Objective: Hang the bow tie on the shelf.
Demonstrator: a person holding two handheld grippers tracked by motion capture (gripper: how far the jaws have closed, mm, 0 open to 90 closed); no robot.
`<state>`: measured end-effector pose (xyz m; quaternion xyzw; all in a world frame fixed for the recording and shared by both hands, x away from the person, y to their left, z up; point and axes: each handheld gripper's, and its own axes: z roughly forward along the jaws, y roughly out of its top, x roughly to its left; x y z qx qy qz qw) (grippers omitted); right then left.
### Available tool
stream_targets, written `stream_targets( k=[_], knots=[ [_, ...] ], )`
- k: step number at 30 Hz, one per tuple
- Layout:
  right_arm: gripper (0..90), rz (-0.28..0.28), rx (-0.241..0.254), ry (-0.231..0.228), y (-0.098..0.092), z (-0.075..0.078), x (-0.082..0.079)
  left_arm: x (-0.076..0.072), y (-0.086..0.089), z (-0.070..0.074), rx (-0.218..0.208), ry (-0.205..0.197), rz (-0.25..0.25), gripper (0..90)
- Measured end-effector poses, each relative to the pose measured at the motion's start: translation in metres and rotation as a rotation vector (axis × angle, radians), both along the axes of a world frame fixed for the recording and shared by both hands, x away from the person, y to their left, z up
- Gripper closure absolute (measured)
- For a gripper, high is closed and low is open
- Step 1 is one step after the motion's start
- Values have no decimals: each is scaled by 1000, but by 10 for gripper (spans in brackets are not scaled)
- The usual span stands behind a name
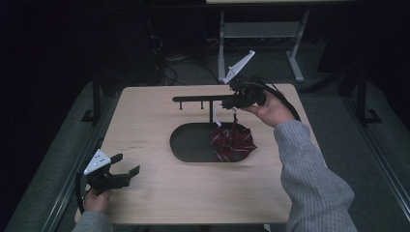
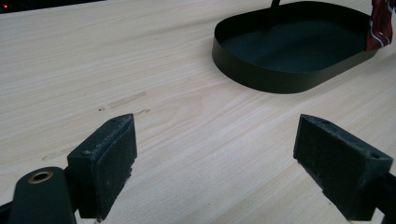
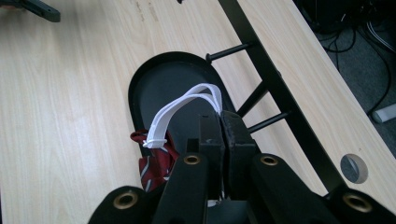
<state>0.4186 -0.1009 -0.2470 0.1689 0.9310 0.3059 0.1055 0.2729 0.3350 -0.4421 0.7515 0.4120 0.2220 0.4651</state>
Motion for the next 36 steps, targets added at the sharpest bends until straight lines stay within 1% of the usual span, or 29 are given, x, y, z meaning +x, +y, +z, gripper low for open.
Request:
stream_targets(
  k=[1,3,7,17,18,23,25,27,29,30,32,36],
  knots=[
    [873,1,-2,-6,0,0,1,0,0,0,1,-1,0,128],
    [874,-2,0,-1,1,1,4,0,0,0,-3,-2,1,128],
    [874,-12,-16,0,3,3,9,0,0,0,-6,-1,3,128],
    [874,-39,-11,-3,1,7,22,0,2,1,-11,-5,7,129],
    [874,-43,-6,1,1,6,23,0,2,1,-11,-3,8,128],
    [874,-57,-16,15,0,0,30,0,2,1,-7,-2,5,129],
    [873,-65,-12,20,-1,-2,31,0,2,1,-8,-1,7,129],
    [873,-71,-13,24,-1,-4,33,0,2,0,-10,0,5,129],
    [873,-78,-25,22,-2,-6,36,-1,2,0,-8,-1,5,129],
    [873,-82,-25,29,-2,-7,36,0,2,0,-10,0,5,128],
    [873,-86,-25,25,-3,-9,39,-1,2,0,-8,4,4,128],
    [872,-98,-25,36,-4,-13,42,-1,2,1,-9,4,4,128]
  ],
)
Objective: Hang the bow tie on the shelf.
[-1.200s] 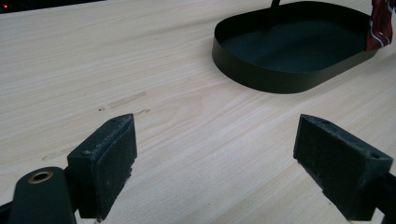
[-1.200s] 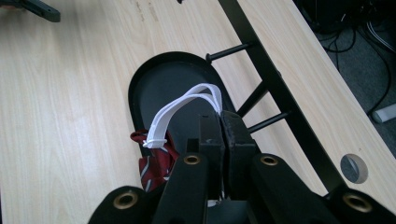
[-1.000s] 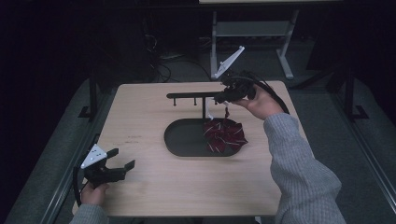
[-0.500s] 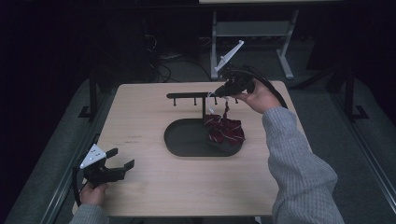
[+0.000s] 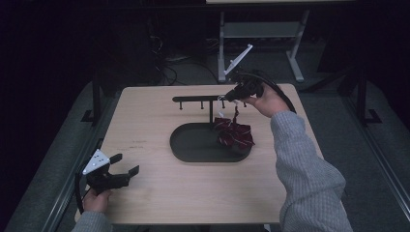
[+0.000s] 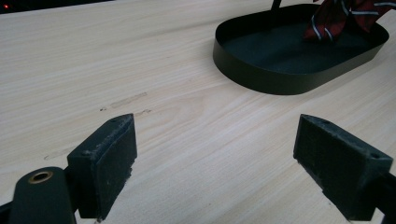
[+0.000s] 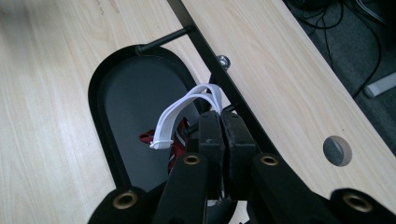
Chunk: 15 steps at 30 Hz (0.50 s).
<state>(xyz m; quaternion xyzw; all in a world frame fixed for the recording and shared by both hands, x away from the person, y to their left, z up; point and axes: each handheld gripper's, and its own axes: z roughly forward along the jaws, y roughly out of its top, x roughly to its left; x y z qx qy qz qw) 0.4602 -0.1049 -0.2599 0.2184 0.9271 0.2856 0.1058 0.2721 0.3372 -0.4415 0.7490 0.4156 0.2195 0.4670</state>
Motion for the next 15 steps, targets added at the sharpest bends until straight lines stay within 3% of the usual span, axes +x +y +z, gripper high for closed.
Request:
stream_targets(
  k=[4,15],
  knots=[
    [872,-17,3,10,-2,-6,4,0,0,0,-18,0,-2,128],
    [870,-32,11,20,-6,-14,7,0,-1,0,-10,5,-2,129]
  ],
)
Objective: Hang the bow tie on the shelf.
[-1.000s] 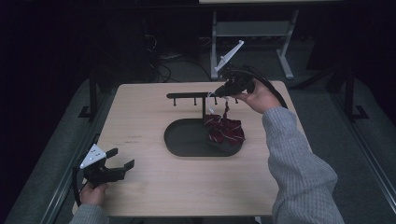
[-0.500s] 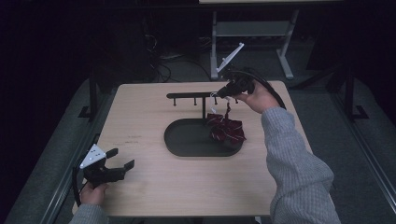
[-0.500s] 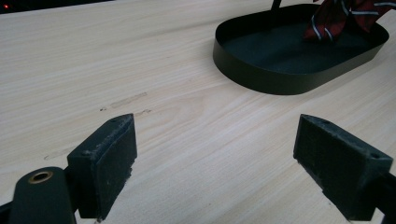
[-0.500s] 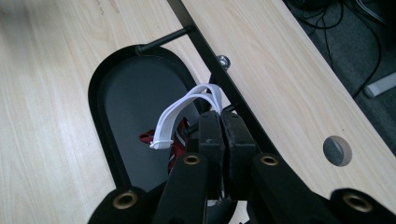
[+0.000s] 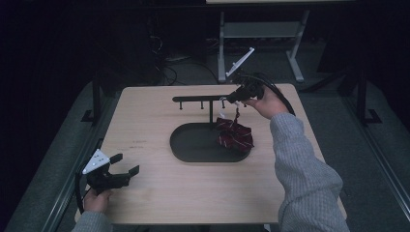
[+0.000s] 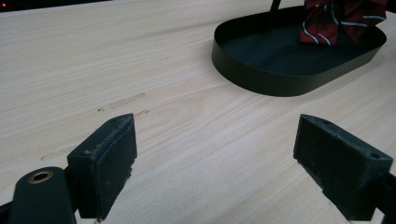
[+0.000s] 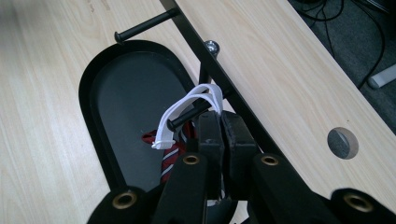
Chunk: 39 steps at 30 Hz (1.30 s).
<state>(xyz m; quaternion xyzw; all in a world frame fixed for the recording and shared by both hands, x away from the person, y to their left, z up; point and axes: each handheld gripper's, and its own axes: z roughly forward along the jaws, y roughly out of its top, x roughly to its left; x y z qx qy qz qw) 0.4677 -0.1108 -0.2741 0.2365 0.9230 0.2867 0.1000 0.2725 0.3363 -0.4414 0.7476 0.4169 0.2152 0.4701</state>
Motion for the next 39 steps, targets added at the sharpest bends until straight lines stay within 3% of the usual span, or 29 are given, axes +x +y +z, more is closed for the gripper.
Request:
stream_targets(
  k=[39],
  knots=[
    [766,-14,2,12,-2,-12,-3,0,-1,0,1,-1,-3,129]
  ],
)
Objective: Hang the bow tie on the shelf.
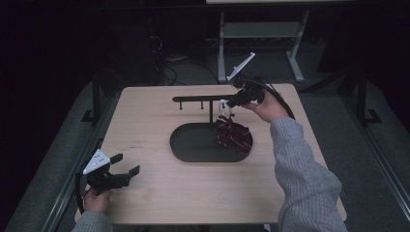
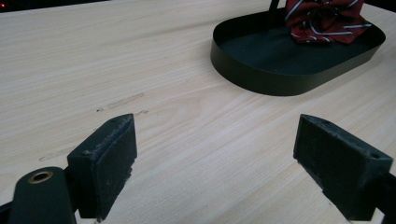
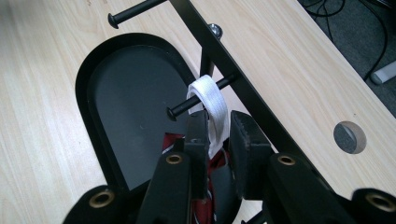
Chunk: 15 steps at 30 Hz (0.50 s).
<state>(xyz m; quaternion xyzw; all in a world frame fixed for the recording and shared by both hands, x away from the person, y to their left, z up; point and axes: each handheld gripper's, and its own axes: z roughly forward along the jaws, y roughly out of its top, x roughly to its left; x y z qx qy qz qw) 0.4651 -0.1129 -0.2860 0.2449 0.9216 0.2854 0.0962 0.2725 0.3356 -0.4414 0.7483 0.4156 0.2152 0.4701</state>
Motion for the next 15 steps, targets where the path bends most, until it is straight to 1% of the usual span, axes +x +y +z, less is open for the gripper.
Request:
stream_targets(
  k=[14,15],
  knots=[
    [763,6,9,10,-2,-2,-1,0,0,0,-2,-2,1,128],
    [762,7,11,4,-3,-3,-1,0,0,0,-4,-1,2,128]
  ],
)
